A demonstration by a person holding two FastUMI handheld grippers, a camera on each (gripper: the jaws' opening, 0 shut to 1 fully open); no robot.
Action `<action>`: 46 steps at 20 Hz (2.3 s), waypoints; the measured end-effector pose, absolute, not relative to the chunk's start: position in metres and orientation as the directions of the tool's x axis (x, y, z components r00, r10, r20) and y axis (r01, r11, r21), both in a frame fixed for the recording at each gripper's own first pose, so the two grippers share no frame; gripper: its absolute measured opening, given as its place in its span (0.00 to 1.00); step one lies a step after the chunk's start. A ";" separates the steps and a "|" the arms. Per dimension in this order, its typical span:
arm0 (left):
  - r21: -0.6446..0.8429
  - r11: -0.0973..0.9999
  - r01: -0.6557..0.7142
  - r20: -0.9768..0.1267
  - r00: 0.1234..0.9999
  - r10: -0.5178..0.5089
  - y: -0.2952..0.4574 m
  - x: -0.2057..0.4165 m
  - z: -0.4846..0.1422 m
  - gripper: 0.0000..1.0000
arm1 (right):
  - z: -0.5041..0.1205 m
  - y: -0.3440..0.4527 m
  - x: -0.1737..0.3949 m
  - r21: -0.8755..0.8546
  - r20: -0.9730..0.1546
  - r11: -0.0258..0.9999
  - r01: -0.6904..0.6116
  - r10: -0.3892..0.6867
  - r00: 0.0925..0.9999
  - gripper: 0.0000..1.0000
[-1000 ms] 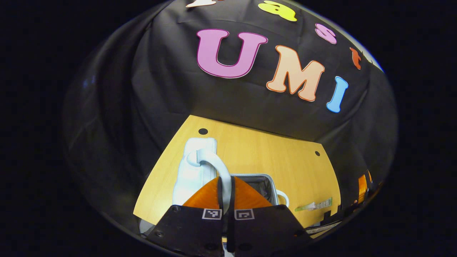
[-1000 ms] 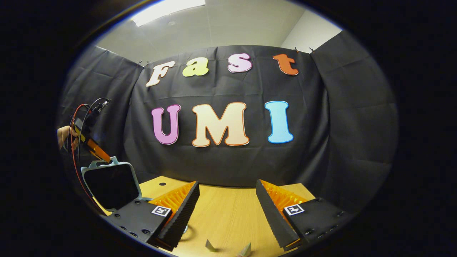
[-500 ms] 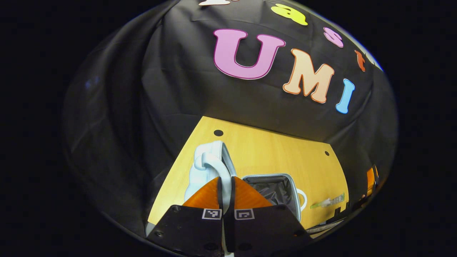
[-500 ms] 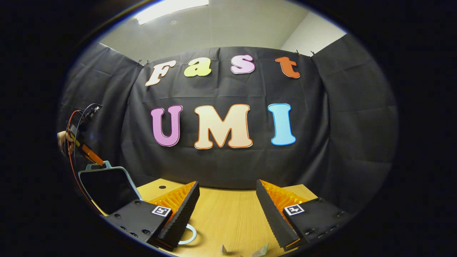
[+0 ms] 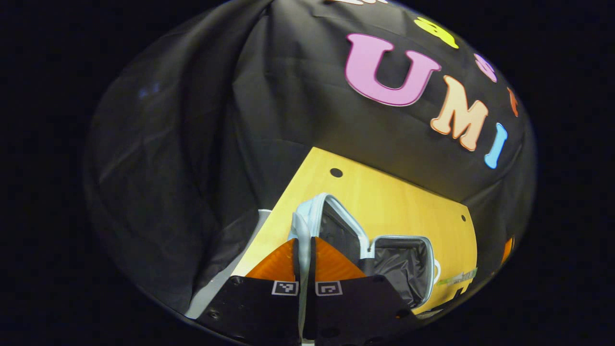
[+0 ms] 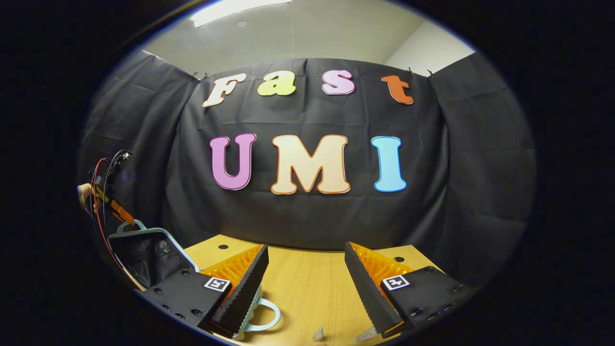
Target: First open the suitcase, pack the skin care products into it, and then close the suitcase.
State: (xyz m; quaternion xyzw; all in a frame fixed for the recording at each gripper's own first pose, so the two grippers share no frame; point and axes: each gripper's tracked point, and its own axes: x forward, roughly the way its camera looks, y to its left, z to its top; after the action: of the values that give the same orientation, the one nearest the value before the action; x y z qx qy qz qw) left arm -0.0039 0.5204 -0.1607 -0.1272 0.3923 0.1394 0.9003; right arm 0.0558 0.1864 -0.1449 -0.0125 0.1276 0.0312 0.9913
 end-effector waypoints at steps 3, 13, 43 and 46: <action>-0.074 0.898 -0.434 -0.777 0.589 0.221 0.549 -0.018 -0.186 0.00 | -0.144 0.187 0.054 -0.036 -0.258 0.997 -0.063 0.051 0.965 0.98; 0.002 0.866 -0.500 -0.671 0.642 0.372 0.574 -0.015 -0.189 0.06 | -0.142 0.185 0.052 -0.047 -0.257 0.998 -0.052 0.038 0.966 0.98; -0.009 0.986 -0.166 -0.220 0.962 0.160 0.155 0.027 -0.076 0.94 | -0.102 0.010 0.040 0.021 -0.152 0.999 -0.041 0.044 0.987 0.98; -0.021 0.993 -0.116 -0.265 0.958 0.106 0.118 0.023 -0.097 0.95 | -0.108 0.007 0.038 0.021 -0.162 0.998 -0.066 0.069 0.984 0.98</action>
State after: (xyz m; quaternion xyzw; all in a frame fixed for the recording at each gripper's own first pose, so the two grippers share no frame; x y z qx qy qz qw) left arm 0.0228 0.1179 -0.0971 -0.0182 0.1328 0.0560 0.9894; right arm 0.0377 0.0074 -0.1076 0.0076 0.0818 0.0339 0.9960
